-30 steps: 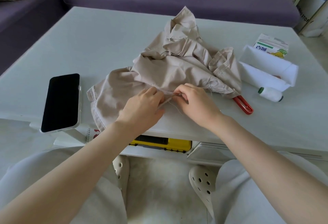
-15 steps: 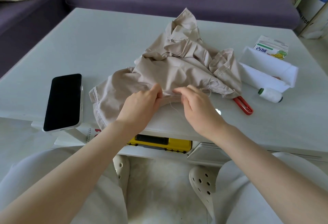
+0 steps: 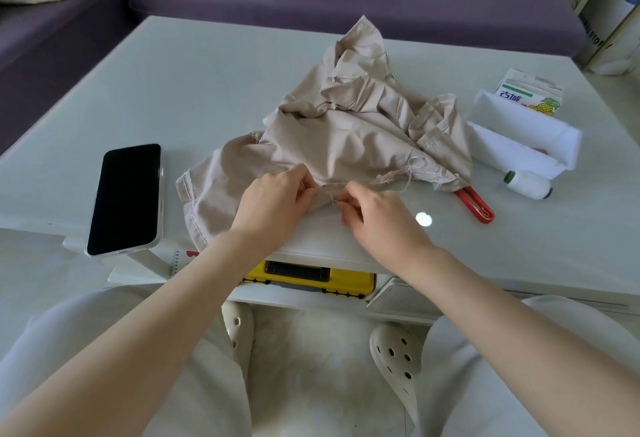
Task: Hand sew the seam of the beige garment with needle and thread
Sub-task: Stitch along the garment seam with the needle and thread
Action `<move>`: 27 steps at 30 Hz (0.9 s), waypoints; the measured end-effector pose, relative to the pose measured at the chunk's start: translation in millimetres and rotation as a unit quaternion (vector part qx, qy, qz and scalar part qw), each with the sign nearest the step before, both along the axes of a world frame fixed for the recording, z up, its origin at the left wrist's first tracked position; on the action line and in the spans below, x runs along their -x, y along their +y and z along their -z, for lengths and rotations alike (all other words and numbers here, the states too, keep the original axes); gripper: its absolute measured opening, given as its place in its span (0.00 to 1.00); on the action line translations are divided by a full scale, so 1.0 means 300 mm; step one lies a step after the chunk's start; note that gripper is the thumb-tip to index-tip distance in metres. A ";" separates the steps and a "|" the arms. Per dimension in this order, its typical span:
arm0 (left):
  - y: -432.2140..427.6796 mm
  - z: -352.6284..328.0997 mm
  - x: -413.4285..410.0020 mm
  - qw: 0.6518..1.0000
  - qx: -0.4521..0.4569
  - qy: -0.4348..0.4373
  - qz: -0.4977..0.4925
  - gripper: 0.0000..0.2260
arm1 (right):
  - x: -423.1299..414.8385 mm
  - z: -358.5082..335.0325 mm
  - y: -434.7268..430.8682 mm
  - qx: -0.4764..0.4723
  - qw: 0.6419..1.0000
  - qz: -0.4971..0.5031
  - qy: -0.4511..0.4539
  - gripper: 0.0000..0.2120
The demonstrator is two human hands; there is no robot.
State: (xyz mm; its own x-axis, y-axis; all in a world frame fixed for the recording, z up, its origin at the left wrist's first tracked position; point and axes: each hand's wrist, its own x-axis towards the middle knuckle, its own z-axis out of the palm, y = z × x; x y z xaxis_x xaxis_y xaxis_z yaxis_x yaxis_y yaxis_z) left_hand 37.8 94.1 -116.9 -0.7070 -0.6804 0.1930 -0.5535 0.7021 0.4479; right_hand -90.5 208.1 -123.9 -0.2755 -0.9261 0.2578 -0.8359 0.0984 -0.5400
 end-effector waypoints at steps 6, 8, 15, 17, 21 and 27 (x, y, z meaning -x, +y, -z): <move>-0.003 0.001 -0.001 1.000 0.005 0.002 0.001 0.05 | -0.009 -0.007 -0.006 -0.008 1.000 0.008 0.018 0.06; -0.002 0.000 0.001 1.000 0.004 0.001 0.003 0.06 | -0.010 -0.010 -0.007 -0.011 1.000 0.011 0.018 0.06; 0.002 0.007 0.001 1.000 0.012 0.001 0.003 0.06 | -0.012 -0.001 -0.011 -0.015 0.999 0.022 0.023 0.06; 0.011 0.005 0.002 1.000 0.019 0.000 0.010 0.06 | -0.009 0.008 -0.016 -0.018 0.999 0.024 0.022 0.06; 0.044 0.002 0.005 0.999 0.031 0.001 0.037 0.08 | -0.015 0.022 -0.021 -0.013 1.000 0.019 0.016 0.06; 0.067 0.021 0.010 0.997 0.054 0.028 0.054 0.07 | -0.021 0.022 -0.026 -0.016 0.998 0.035 -0.042 0.06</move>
State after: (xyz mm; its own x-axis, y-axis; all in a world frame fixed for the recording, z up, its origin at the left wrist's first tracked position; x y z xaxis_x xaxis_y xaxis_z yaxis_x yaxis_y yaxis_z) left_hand 34.9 114.1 -123.2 -0.7613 -0.5737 0.3023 -0.4482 0.8024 0.3941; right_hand -84.3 200.2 -130.5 -0.3599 -0.9108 0.2021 -0.7785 0.1738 -0.6031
